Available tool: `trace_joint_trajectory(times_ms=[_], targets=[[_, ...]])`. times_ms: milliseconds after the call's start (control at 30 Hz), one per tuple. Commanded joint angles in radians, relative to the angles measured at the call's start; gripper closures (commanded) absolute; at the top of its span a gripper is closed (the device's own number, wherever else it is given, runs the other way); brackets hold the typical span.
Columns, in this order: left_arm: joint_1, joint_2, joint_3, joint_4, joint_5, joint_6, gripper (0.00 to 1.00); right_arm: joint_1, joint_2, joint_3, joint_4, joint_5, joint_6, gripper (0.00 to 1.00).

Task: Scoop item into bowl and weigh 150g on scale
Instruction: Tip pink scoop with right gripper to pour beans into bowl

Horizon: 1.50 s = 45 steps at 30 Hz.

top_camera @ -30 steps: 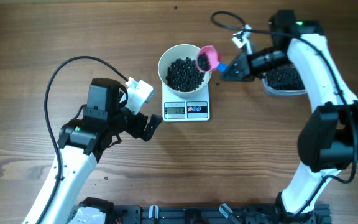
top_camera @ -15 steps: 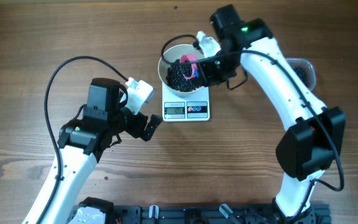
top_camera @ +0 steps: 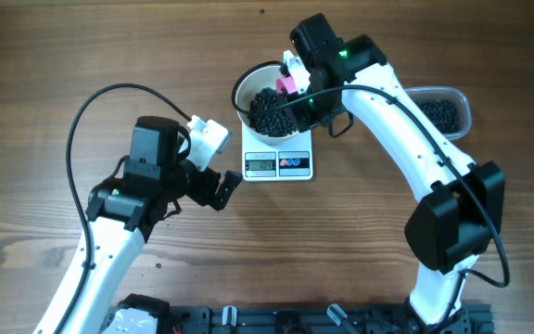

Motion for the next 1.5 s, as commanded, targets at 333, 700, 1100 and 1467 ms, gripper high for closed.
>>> trace_joint_trajectory(times_ms=[333, 700, 1100, 1467], targets=[[-0.003, 0.008, -0.010, 0.003, 0.016, 0.002, 0.00, 0.015, -0.047, 0.121, -0.008, 0.151, -0.028, 0.96], [-0.003, 0.008, -0.010, 0.003, 0.016, 0.002, 0.00, 0.105, -0.047, 0.121, -0.024, 0.353, -0.080, 0.96], [-0.003, 0.008, -0.010, 0.003, 0.016, 0.002, 0.00, 0.090, -0.047, 0.121, -0.024, 0.328, -0.077, 0.96], [-0.003, 0.008, -0.010, 0.003, 0.016, 0.001, 0.00, -0.117, -0.121, 0.122, -0.026, -0.019, -0.063, 0.96]])
